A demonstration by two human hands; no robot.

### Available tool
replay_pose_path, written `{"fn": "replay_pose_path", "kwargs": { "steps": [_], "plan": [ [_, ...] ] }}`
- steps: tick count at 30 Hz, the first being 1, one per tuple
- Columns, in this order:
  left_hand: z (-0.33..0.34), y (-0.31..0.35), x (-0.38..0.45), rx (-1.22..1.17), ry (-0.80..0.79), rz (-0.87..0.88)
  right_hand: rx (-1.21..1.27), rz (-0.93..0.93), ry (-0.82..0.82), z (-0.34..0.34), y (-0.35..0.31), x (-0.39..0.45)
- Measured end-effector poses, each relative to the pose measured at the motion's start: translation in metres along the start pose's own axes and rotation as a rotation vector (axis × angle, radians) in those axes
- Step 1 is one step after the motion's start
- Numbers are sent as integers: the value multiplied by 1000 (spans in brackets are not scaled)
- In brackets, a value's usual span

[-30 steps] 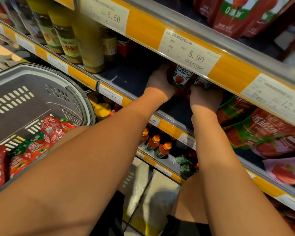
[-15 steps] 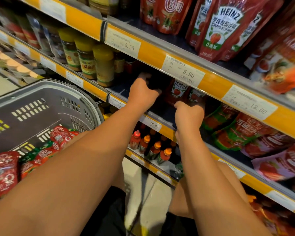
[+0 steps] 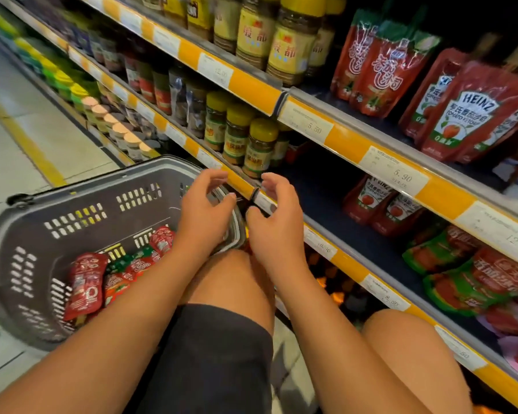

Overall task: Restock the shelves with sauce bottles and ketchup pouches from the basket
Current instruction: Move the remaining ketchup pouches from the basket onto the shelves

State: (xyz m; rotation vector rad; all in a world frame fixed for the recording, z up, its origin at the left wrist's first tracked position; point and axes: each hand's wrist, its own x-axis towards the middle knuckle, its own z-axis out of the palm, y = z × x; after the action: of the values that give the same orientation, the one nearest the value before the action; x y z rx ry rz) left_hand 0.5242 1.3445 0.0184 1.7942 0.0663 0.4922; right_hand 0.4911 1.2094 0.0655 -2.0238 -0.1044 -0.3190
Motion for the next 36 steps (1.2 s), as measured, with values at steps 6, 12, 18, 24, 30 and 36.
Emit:
{"fn": "replay_pose_path", "kwargs": {
  "steps": [6, 12, 18, 24, 30, 36],
  "plan": [
    [-117, -72, -6, 204, 197, -192, -50, -56, -381, 90, -36, -21],
    [-196, -138, -9, 464, 183, -520, -258, 203, -631, 145, -13, -13],
    [-217, -181, -27, 601, 86, -736, -382, 348, -691, 162, 10, 10],
    [-205, -214, -33, 644, -122, -919, -583, 390, -776, 176, 31, 26],
    [-191, -233, -29, 721, -361, -1074, -647, 414, -846, 202, 52, 33],
    [-187, -248, -25, 775, -197, -1183, -728, 364, -977, 242, 73, 29]
  ]
}}
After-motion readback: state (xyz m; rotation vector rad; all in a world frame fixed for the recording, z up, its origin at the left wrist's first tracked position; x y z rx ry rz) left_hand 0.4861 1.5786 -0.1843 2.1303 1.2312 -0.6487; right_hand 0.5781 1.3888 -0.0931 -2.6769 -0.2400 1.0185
